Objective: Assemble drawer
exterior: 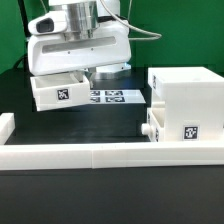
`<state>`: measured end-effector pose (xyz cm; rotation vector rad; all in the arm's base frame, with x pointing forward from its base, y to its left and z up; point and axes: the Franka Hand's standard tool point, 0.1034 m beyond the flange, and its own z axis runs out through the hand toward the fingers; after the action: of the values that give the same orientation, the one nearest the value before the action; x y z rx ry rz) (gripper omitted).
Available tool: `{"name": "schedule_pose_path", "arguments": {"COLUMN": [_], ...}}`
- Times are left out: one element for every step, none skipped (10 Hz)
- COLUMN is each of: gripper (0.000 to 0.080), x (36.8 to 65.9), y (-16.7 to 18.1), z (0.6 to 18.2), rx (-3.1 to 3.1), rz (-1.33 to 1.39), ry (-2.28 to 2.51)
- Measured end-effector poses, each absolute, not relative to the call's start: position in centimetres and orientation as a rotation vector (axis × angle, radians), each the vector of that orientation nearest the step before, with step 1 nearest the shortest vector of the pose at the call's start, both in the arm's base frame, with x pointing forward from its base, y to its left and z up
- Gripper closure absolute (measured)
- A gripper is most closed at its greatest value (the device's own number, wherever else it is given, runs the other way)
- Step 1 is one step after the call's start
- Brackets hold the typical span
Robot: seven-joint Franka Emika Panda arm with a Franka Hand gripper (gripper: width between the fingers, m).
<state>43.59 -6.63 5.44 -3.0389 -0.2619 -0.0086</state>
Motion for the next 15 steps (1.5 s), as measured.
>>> {"name": "schedule_pose_path", "arguments": {"gripper": [0.0757,0.0757,0.0757,0.0757,0.0757,0.0757,0.0757,0.0757,0.0757,0.0757,0.0757,0.0757,0.0757,0.0757,0.0757], "x": [43.6,43.6,43.7,44.5,45.7,47.4,48.5,48.2,48.1,48.1,48.1,48.1,48.3,48.8,49.6], "y": [-6.6,-6.7,-6.6,-6.4,-6.1,-5.7,-5.5,-5.6,-5.7,-5.7,-5.8,-5.9,-6.0,-5.8,-5.4], "z": [5.4,5.4,5.4,5.5,6.0,6.8,7.1,6.9,6.8,6.8,6.8,6.8,6.8,6.8,6.9], "rx": [-3.039,-3.023,-3.005,-2.982,-2.944,-2.909,-2.885,-2.848,-2.815,-2.774,-2.735,-2.654,-2.564,-2.468,-2.380], "rz": [-0.009,-0.014,-0.014,-0.009,0.008,0.021,0.013,0.013,0.012,0.007,0.004,-0.011,-0.028,-0.024,-0.014], "ry": [-0.264,-0.410,-0.518,-0.617,-0.772,-0.892,-0.980,-1.078,-1.160,-1.254,-1.338,-1.506,-1.675,-1.824,-1.969]}}
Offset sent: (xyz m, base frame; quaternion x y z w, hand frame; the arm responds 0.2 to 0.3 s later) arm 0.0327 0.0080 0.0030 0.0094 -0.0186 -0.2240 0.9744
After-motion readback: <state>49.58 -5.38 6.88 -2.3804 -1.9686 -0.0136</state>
